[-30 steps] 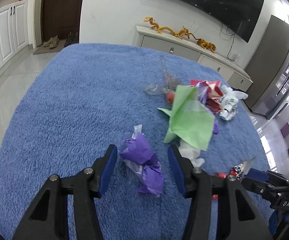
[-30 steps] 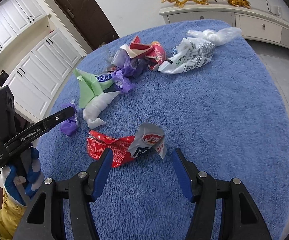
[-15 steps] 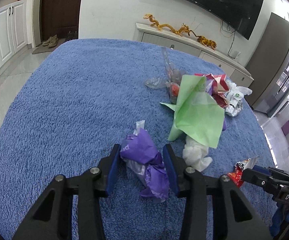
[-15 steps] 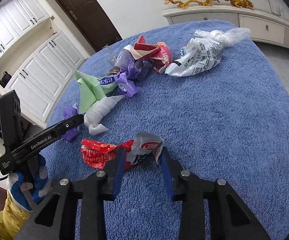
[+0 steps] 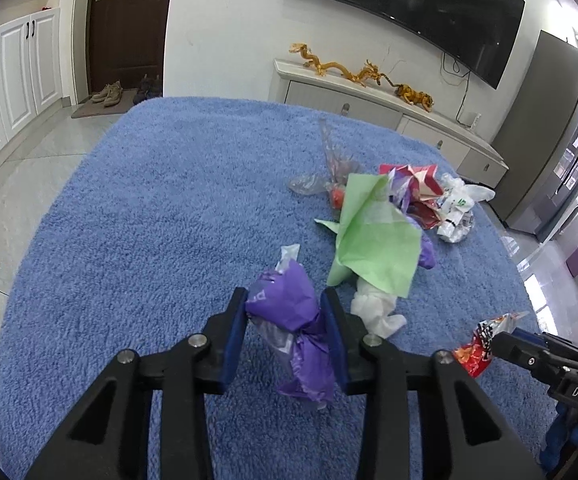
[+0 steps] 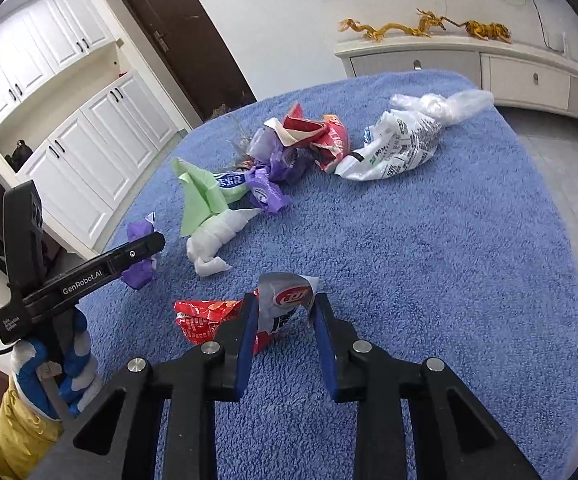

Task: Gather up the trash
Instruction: 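Grasp the red-and-silver wrapper with the right gripper while the left holds the purple wrapper, then carry both wrappers over the bin and open both grippers to drop them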

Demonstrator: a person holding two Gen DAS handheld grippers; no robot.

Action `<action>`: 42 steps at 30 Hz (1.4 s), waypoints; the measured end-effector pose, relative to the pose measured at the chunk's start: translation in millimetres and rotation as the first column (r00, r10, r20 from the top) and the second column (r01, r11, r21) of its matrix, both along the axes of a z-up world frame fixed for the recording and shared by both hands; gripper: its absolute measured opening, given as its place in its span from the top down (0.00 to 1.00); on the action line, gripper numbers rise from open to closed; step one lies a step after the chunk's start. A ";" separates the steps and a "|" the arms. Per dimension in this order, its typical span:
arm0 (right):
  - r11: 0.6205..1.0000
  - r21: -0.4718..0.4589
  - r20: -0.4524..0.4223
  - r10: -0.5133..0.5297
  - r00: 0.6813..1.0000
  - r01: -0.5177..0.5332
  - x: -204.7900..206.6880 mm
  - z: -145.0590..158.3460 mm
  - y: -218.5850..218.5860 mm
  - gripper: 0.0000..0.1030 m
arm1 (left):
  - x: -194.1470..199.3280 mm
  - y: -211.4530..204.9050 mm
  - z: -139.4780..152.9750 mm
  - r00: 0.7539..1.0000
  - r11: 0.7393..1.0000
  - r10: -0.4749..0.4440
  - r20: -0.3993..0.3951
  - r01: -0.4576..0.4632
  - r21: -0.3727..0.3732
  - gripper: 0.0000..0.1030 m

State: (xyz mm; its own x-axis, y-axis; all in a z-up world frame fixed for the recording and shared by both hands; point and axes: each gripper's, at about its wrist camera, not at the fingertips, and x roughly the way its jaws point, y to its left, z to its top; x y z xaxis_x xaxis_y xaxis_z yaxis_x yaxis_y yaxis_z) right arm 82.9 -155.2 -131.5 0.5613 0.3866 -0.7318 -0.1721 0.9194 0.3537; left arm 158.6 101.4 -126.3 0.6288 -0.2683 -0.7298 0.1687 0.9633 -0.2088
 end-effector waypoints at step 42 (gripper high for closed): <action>0.874 0.125 0.142 -0.484 0.863 0.470 -86.6 32.7 -218.1 0.75 | -42.6 -232.2 82.5 0.881 0.882 -0.466 0.078 0.469 -0.037 0.66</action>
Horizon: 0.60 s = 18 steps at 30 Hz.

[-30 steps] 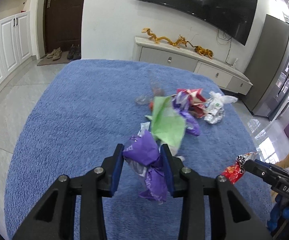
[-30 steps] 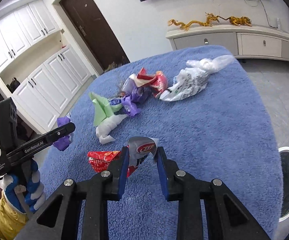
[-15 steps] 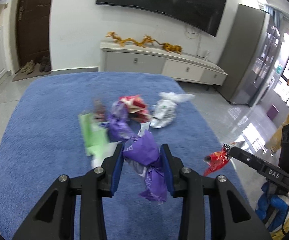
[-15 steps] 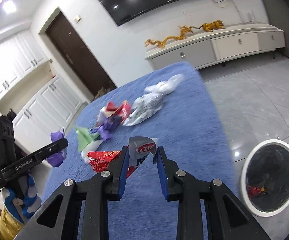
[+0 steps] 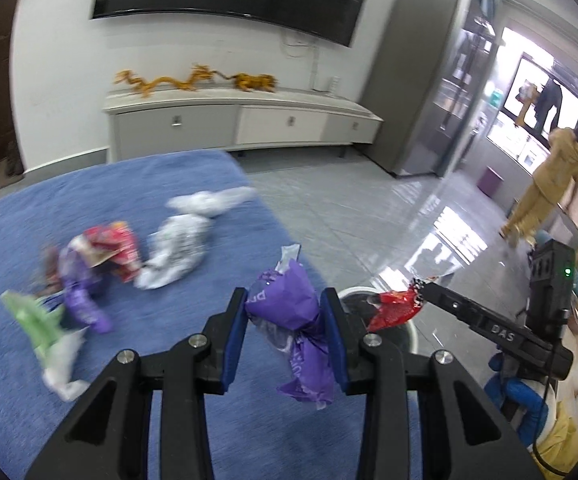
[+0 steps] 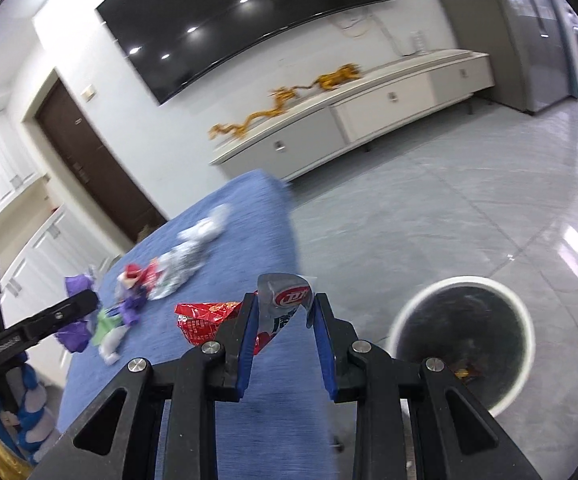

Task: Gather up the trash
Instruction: 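Carry both wrappers over the bin and open both grippers to drop them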

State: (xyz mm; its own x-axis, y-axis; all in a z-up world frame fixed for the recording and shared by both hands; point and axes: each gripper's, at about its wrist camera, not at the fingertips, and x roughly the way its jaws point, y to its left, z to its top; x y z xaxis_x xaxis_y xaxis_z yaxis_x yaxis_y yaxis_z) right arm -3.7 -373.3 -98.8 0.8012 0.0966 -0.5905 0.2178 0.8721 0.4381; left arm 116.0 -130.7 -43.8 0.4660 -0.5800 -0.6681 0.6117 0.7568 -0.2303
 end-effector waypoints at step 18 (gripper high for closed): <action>0.949 -0.089 -0.155 -0.313 0.937 0.302 -43.3 -57.9 -108.1 0.75 | -6.4 -166.9 -34.1 0.969 0.970 -0.234 -0.075 0.238 0.052 0.66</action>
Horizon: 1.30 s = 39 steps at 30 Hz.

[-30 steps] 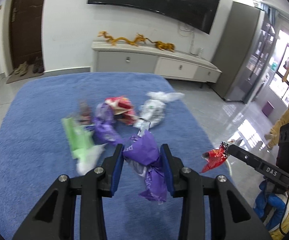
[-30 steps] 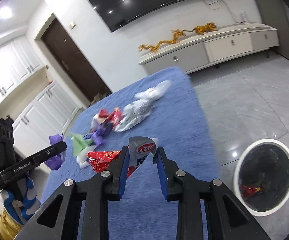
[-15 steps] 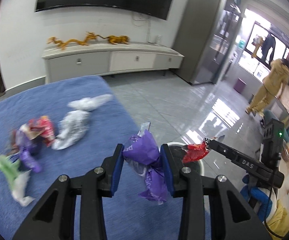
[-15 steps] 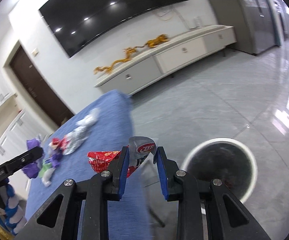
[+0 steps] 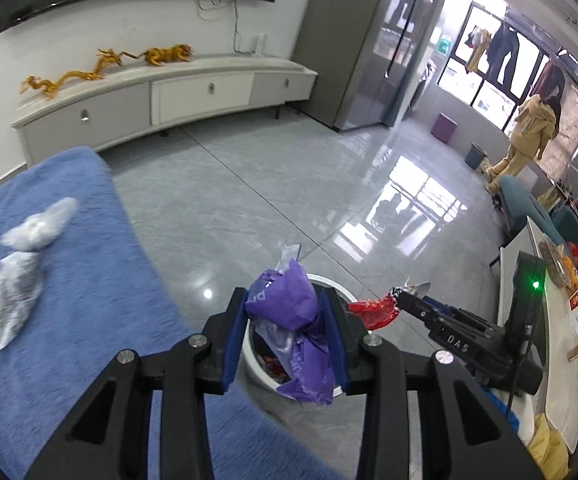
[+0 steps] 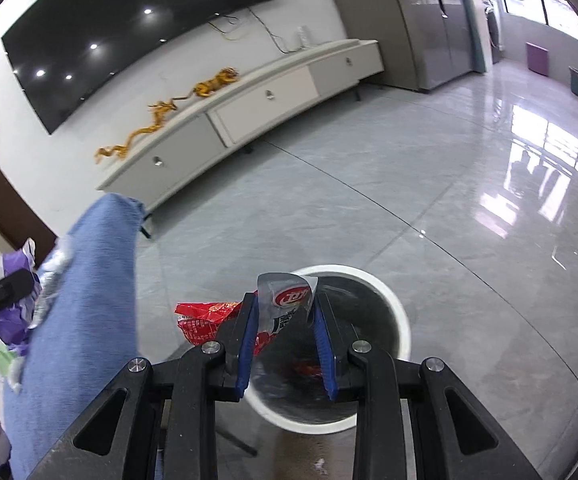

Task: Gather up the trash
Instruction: 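Carry both wrappers over the bin and open both grippers to drop them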

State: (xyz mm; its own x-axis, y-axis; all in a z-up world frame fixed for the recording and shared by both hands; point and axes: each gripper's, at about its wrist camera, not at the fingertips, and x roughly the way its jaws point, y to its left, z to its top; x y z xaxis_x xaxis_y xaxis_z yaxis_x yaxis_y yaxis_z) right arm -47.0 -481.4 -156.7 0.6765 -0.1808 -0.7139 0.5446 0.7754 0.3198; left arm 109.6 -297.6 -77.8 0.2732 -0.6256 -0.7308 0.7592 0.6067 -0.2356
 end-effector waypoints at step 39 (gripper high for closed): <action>0.998 -0.055 0.048 0.031 0.998 -0.028 0.7 35.2 15.2 0.48 | -35.9 18.7 25.2 0.988 0.999 0.044 0.147 -0.043 -0.009 0.41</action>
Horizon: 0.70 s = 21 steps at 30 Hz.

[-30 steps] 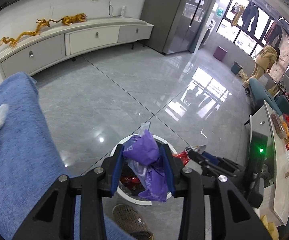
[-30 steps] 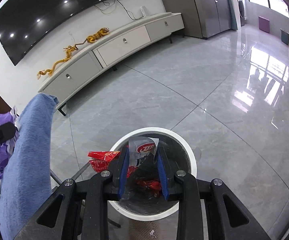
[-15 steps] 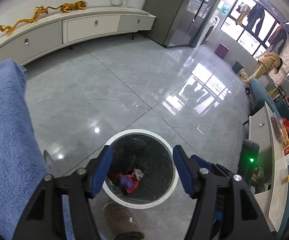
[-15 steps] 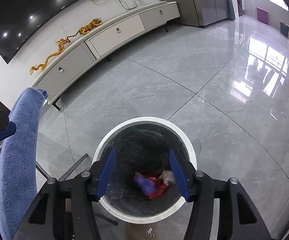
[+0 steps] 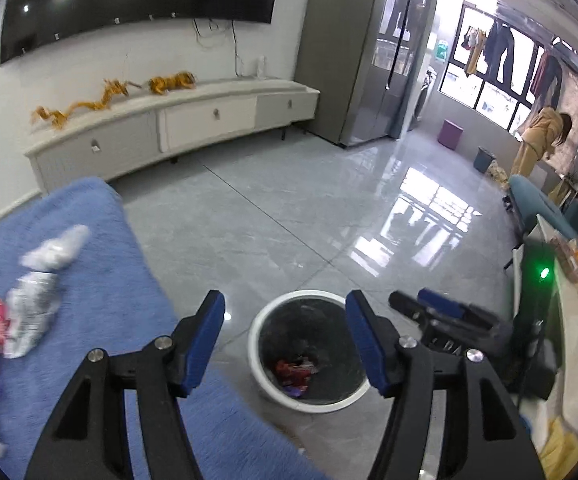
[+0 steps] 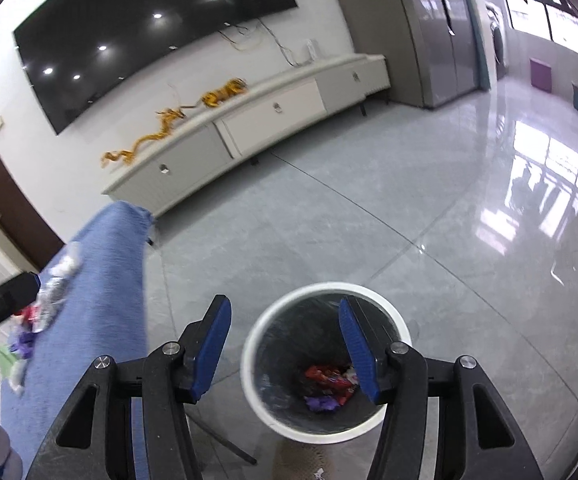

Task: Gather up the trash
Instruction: 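Carry both wrappers over the bin and open both grippers to drop them, then grasp the white tissue with the left gripper while the right grasps the white printed bag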

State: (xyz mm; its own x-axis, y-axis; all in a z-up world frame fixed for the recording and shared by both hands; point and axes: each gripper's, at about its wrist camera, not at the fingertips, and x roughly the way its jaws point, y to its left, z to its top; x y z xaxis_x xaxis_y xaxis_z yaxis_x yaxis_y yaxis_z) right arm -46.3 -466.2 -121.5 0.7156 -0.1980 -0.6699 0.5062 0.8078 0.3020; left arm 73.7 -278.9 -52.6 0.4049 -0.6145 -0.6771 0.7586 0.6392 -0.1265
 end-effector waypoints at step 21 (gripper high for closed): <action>0.953 -0.204 0.083 0.246 0.966 -0.225 15.5 109.0 154.3 0.47 | -8.2 228.5 38.3 0.946 0.939 0.324 0.016 -0.320 -0.128 0.41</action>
